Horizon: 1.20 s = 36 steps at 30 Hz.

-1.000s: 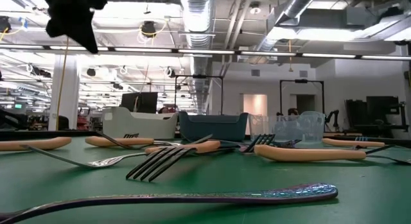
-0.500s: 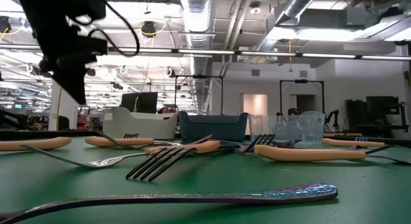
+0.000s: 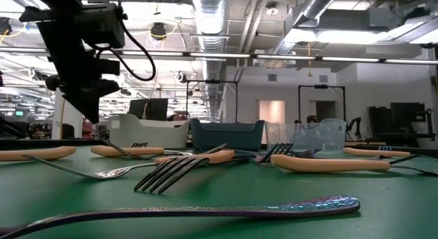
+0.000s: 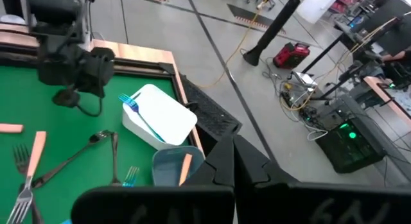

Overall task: Sort silverware by color (type)
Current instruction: Put the blue fork into the white bin

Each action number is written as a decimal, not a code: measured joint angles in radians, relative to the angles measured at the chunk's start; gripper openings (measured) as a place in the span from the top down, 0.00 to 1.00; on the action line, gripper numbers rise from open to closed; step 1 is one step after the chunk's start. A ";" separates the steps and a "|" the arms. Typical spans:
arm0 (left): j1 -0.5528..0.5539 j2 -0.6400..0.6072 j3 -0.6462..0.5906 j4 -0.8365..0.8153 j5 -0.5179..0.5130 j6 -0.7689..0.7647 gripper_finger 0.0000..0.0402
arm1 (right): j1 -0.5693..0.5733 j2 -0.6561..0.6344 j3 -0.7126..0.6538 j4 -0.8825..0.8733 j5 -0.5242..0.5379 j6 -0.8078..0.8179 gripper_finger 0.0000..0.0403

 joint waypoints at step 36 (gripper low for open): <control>0.105 -0.256 -0.040 0.237 0.128 0.212 1.00 | 0.009 -0.011 0.000 -0.064 0.000 0.019 0.98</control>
